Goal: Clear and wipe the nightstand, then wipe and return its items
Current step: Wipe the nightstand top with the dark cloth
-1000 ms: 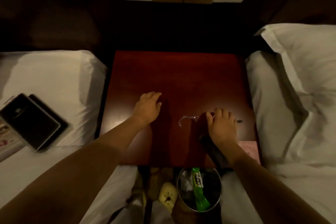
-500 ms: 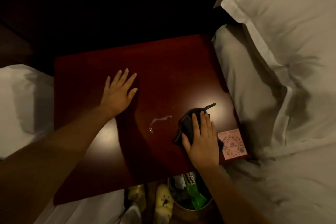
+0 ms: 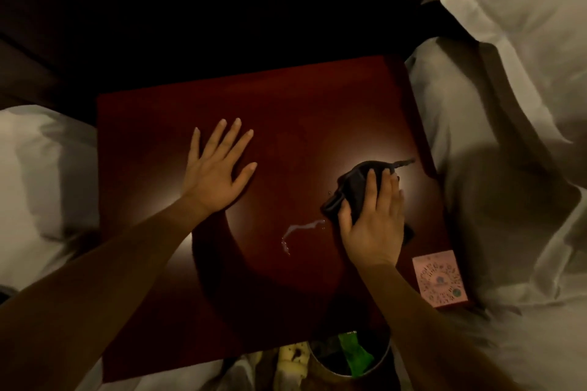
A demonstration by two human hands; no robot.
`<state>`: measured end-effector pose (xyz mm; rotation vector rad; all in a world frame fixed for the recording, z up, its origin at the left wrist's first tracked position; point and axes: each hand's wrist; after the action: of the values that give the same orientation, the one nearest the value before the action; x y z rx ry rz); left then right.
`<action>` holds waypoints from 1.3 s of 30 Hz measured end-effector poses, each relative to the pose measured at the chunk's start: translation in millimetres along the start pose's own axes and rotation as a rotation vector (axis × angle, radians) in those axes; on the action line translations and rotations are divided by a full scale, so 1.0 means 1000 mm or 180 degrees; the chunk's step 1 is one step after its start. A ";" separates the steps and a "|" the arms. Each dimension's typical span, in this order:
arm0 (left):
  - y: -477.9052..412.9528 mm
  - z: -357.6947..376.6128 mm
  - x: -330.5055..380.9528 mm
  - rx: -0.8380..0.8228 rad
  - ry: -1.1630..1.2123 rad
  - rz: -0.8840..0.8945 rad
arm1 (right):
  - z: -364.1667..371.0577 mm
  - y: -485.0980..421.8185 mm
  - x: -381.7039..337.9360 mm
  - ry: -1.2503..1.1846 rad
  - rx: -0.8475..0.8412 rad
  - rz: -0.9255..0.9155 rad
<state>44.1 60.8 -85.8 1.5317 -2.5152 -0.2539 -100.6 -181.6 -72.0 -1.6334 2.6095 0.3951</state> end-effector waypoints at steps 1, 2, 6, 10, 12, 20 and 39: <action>0.000 0.000 0.000 0.0002 -0.0003 0.0007 | -0.001 -0.007 -0.003 0.0007 0.0031 0.0010; 0.000 0.000 0.000 0.0002 0.0001 0.0012 | -0.001 -0.014 -0.006 0.0001 0.0058 0.0012; 0.000 0.000 0.000 0.0016 0.0000 0.0014 | -0.004 -0.047 -0.018 -0.0114 0.0102 -0.0045; -0.001 0.000 0.001 0.0040 0.0002 0.0025 | -0.009 -0.087 -0.029 -0.0235 0.0160 -0.0115; -0.001 0.001 0.001 0.0045 0.0018 0.0041 | -0.012 -0.107 -0.034 -0.0221 0.0179 -0.0153; -0.001 0.004 -0.002 0.0209 0.0060 0.0163 | -0.022 -0.174 -0.056 -0.0275 0.0259 -0.0259; 0.000 0.002 -0.002 0.0041 0.0136 0.0209 | -0.024 -0.187 -0.083 -0.0023 0.0007 -0.1373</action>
<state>44.5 62.7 -87.9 1.4403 -2.5333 -0.1938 104.8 -191.8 -71.3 -2.1125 2.1588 0.3692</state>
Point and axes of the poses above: each hand's wrist, its own y-axis away from the middle knuckle, its own z-axis out of the palm, x = y × z, and after that the axes turned 8 degrees about -x, right-handed
